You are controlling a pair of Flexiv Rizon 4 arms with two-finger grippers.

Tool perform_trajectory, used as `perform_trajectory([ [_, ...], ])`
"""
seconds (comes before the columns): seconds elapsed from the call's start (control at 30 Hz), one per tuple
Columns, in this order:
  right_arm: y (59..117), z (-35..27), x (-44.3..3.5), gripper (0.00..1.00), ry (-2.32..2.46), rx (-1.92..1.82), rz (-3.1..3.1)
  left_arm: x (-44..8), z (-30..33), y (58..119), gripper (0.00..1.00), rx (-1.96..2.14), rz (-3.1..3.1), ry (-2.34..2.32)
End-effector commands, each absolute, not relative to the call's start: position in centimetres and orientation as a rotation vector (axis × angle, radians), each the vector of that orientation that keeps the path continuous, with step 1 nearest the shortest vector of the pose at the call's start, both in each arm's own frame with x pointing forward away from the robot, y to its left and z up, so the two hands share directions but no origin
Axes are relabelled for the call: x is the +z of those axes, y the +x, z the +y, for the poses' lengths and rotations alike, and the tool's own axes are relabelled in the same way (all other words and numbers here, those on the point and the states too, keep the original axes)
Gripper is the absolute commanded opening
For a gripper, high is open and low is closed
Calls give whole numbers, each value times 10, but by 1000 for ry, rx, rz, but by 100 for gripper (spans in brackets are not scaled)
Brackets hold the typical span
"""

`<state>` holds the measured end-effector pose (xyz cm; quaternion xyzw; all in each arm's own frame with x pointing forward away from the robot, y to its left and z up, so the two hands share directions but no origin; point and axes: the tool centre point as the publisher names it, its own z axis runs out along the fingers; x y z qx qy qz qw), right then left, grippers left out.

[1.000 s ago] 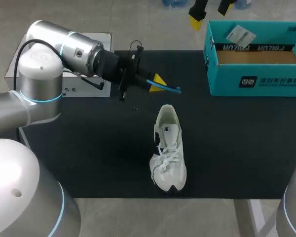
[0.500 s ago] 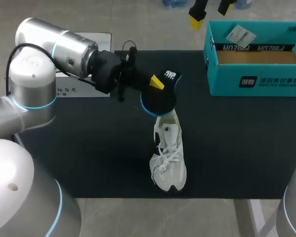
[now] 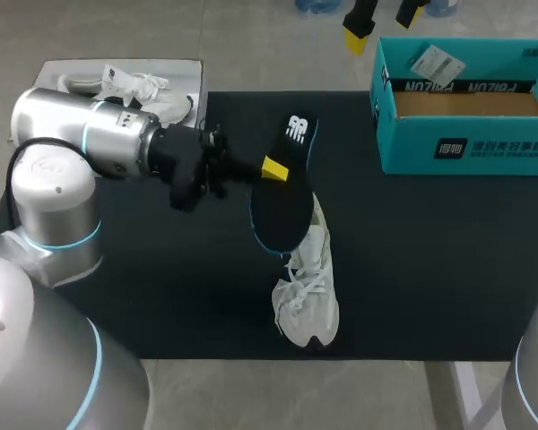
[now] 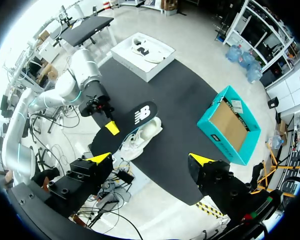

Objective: Take the shoe out of the shoebox, open the shoe tongue, remove and reinsert the insole, then place the shoe into the shoebox

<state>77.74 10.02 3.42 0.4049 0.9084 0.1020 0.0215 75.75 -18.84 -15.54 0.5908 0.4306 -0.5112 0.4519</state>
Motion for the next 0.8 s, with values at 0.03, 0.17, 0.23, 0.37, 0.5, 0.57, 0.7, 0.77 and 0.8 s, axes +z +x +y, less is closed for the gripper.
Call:
perform_trajectory([
  [0.03,778,101,34,100,1257,314,2817,-152,-199,759,0,-1238,1087,1431],
  [0.17,778,101,34,100,1257,314,2817,-146,-203,767,0,-1221,1111,1461],
  [0.23,778,101,34,100,1257,314,2817,-145,-203,774,0,-1204,1108,1472],
  [0.37,778,101,34,100,1257,314,2817,-141,-197,791,0,-1156,1098,1460],
  [0.5,778,101,34,100,1257,314,2817,-140,-193,807,0,-1138,1137,1408],
  [0.57,778,101,34,100,1257,314,2817,-138,-191,809,0,-1144,1142,1387],
  [0.7,778,101,34,100,1257,314,2817,-138,-191,809,0,-1144,1142,1387],
  [0.77,778,101,34,100,1257,314,2817,-138,-191,809,0,-1144,1142,1387],
  [0.8,778,101,34,100,1257,314,2817,-138,-191,809,0,-1144,1142,1387],
])
